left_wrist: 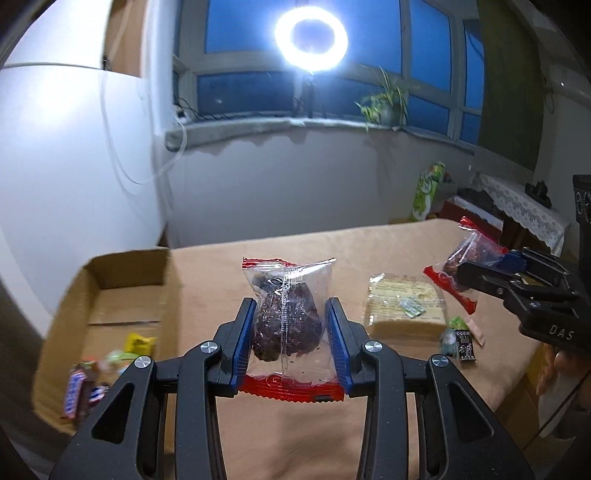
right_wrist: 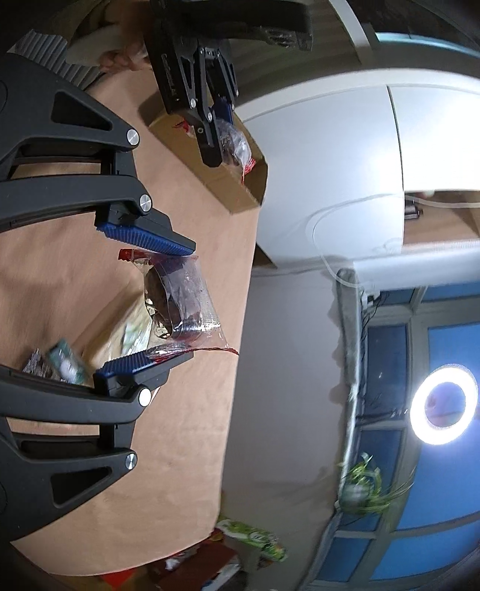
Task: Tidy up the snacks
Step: 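Carry both pastry bags to the cardboard box and open both tools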
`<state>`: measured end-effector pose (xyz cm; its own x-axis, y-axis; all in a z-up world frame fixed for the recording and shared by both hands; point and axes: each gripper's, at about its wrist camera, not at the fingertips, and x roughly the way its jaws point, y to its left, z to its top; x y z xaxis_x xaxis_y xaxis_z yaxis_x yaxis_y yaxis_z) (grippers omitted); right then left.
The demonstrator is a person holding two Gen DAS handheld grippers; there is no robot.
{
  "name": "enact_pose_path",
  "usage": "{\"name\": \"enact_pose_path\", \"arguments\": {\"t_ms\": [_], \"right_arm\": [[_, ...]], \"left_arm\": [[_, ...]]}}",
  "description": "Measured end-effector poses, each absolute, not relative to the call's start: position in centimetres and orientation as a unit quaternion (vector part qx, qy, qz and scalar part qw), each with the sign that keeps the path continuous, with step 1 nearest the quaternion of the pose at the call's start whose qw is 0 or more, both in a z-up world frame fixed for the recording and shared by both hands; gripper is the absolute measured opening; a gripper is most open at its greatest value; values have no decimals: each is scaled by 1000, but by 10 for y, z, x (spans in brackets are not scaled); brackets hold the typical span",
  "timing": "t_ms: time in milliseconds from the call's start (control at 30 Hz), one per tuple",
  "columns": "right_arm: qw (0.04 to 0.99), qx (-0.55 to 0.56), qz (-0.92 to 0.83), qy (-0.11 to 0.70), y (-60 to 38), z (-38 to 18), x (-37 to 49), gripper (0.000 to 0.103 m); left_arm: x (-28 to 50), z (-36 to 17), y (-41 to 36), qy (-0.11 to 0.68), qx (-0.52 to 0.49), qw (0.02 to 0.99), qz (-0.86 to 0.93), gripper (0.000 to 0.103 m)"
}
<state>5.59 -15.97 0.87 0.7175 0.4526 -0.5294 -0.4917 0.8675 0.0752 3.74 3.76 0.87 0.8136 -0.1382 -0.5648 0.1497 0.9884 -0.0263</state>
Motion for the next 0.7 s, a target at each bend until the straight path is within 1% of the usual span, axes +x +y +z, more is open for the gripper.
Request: {"name": "enact_pose_path", "arguments": {"t_ms": [333, 700], "right_arm": [[917, -84, 290, 261, -78, 27, 39, 52], [885, -128, 355, 274, 24, 13, 43, 52]], "left_arm": [[2, 29, 95, 251, -12, 967, -36, 36], [-2, 8, 166, 258, -55, 964, 17, 36]]}}
